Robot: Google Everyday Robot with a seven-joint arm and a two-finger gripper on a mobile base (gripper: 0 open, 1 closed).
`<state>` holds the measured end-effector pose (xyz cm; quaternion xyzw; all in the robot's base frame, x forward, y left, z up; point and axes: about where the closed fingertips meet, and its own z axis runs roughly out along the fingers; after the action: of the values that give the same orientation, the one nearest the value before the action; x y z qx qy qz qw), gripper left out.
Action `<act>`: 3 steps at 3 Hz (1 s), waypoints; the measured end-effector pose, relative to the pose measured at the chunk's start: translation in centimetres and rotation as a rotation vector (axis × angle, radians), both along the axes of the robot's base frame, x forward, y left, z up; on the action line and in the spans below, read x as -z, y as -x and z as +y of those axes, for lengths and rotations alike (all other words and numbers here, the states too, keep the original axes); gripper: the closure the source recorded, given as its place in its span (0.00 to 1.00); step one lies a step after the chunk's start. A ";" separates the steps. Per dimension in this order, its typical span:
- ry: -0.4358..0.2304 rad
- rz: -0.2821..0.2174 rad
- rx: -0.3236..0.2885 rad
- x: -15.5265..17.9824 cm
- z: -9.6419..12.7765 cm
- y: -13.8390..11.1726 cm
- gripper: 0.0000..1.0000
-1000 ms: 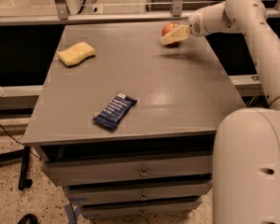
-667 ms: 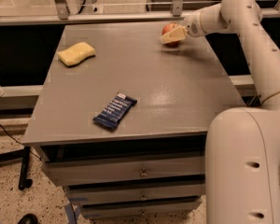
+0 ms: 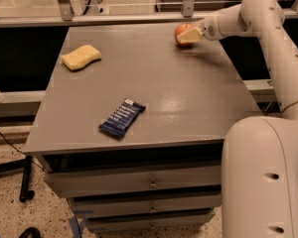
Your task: Move apple near rxbar blueberry
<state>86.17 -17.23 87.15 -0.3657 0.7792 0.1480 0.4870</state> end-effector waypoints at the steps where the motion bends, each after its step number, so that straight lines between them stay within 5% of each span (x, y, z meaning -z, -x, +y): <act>1: -0.032 0.021 -0.077 -1.3 1.0 2.6 0.87; 2: -0.048 0.036 -0.222 -3.3 2.4 8.1 1.00; 3: -0.021 -0.006 -0.359 -5.7 3.3 14.8 1.00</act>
Offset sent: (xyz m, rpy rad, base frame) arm -0.1877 0.0459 0.0517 0.0505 0.0573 0.4389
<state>71.42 -13.90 92.84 -0.4943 0.6983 0.2397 0.4590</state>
